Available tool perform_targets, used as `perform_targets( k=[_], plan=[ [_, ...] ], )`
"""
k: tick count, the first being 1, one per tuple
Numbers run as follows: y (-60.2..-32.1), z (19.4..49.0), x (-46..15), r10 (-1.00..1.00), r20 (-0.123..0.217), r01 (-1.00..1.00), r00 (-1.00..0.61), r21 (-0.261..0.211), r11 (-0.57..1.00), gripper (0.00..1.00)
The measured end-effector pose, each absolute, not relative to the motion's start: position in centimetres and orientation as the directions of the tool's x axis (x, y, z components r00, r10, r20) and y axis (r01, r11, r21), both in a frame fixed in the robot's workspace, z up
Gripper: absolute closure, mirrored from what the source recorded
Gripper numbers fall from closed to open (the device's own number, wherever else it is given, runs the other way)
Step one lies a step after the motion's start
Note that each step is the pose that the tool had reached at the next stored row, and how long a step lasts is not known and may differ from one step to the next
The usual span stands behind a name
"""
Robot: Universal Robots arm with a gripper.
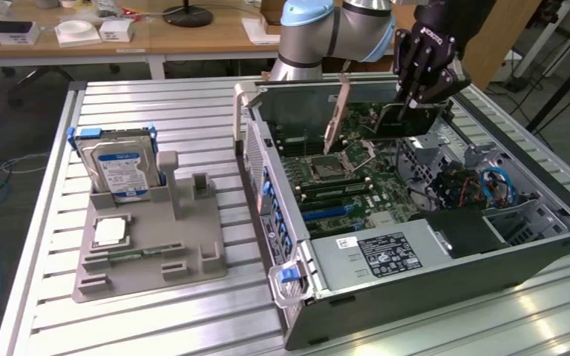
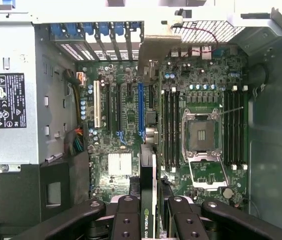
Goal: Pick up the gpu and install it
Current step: 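Insert the gpu into the slot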
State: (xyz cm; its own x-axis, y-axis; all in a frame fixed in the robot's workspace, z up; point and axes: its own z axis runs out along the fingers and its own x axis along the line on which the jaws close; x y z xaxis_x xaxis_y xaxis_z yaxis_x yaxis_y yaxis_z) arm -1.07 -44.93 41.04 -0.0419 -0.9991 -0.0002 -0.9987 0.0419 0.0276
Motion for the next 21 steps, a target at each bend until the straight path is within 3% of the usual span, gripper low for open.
perform_targets(
  k=[21],
  plan=[
    [-44.9,39.2,-1.1,-0.999,0.000,-0.999,-0.042,0.025,0.042,0.74]
  ],
)
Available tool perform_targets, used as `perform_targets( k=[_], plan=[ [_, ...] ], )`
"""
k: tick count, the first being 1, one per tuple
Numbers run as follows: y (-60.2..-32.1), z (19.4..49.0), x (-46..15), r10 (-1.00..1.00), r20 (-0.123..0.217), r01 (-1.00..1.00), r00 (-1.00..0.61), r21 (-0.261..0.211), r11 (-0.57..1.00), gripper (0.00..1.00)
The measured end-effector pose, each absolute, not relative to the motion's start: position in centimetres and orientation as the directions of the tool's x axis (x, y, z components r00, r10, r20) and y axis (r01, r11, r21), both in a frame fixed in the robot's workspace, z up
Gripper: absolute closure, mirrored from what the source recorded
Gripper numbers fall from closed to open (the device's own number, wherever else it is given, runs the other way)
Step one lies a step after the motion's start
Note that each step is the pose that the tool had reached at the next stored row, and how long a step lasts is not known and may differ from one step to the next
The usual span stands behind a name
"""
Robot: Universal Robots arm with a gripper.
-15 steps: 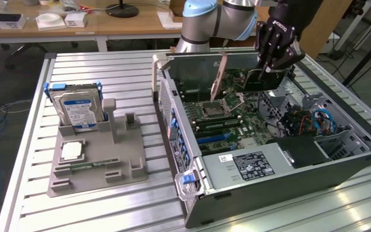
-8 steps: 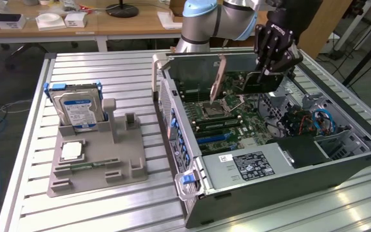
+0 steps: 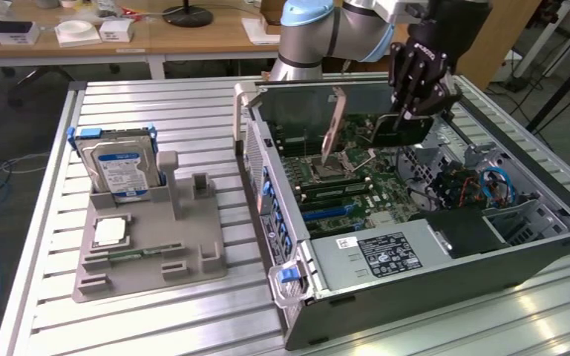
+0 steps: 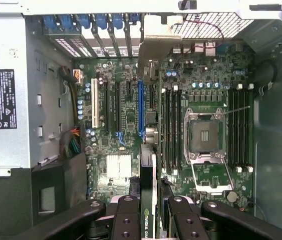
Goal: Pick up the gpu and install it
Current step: 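Insert the gpu into the slot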
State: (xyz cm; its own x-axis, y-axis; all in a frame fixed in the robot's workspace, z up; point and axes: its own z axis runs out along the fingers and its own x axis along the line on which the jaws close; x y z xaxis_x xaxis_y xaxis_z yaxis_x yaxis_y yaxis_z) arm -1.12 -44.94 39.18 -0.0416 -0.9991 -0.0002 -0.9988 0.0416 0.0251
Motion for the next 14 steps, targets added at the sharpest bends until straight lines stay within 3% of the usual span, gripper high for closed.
perform_targets(
  k=[14],
  plan=[
    [-44.9,37.6,-1.2,-0.999,0.000,-0.999,-0.041,0.024,0.041,0.74]
  ],
)
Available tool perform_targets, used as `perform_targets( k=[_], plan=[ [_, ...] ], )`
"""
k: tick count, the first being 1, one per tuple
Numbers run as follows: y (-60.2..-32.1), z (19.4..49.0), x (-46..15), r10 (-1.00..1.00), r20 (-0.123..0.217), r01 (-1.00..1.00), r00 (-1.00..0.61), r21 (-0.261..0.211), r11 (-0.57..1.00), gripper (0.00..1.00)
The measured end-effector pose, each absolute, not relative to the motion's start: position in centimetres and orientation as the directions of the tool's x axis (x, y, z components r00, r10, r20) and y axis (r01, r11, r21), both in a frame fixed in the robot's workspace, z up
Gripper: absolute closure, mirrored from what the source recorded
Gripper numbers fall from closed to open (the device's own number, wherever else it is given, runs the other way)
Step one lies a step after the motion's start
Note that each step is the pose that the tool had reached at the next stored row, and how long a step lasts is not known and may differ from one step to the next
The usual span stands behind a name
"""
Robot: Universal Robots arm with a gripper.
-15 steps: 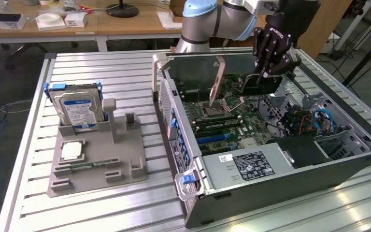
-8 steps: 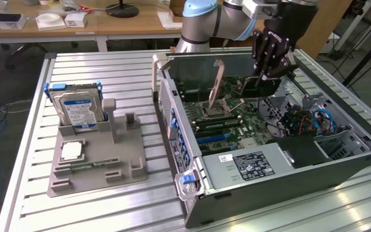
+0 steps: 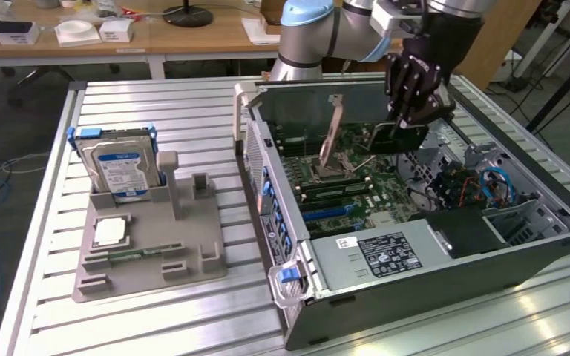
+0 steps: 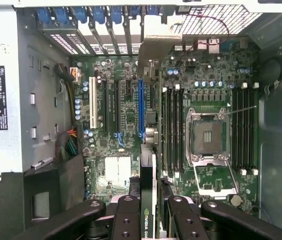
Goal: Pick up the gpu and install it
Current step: 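Insert the gpu into the slot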
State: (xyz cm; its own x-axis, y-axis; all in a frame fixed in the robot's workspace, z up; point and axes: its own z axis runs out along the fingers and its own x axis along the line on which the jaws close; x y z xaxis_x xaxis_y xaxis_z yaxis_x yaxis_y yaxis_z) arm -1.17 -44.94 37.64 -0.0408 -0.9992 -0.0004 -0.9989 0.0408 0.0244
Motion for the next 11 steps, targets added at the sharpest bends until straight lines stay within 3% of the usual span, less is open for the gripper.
perform_targets(
  k=[11],
  plan=[
    [-44.9,36.0,-1.4,-0.999,-0.001,-0.999,-0.041,0.014,0.041,0.74]
  ],
)
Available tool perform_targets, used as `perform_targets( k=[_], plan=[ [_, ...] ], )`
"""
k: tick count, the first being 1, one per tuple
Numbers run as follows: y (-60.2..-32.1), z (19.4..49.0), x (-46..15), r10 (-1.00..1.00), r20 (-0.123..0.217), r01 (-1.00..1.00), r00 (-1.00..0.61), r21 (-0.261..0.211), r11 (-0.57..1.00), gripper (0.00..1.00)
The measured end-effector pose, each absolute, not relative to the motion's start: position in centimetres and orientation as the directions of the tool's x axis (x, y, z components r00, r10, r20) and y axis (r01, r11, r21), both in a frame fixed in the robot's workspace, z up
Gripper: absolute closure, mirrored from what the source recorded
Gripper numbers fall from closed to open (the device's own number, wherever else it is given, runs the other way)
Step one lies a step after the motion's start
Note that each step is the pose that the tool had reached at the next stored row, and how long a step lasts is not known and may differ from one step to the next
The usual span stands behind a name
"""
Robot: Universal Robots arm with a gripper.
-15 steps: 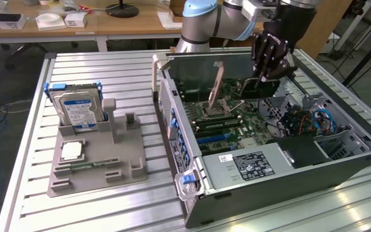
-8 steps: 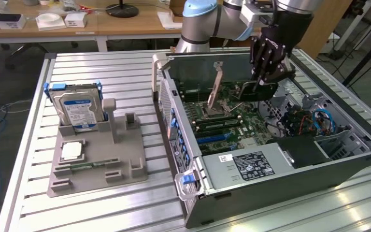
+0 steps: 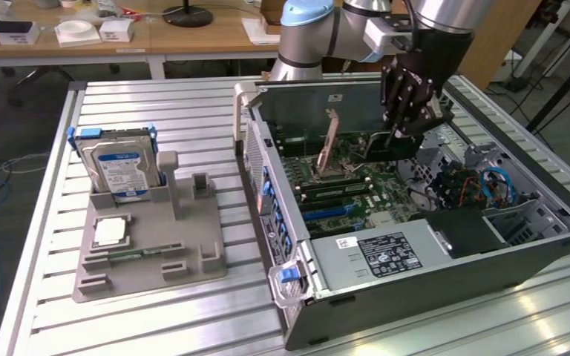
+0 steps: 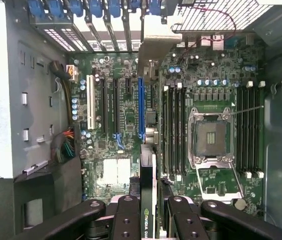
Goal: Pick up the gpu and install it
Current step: 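Insert the gpu into the slot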
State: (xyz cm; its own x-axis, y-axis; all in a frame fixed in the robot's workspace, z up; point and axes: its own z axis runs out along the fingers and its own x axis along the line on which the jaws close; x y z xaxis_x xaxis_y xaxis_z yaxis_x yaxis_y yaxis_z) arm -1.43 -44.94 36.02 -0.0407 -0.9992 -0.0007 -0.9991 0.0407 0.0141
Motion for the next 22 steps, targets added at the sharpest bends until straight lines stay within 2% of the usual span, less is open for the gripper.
perform_targets(
  k=[22],
  plan=[
    [-44.94,35.42,-1.76,-0.999,-0.001,-0.999,-0.039,-0.001,0.039,0.74]
  ],
)
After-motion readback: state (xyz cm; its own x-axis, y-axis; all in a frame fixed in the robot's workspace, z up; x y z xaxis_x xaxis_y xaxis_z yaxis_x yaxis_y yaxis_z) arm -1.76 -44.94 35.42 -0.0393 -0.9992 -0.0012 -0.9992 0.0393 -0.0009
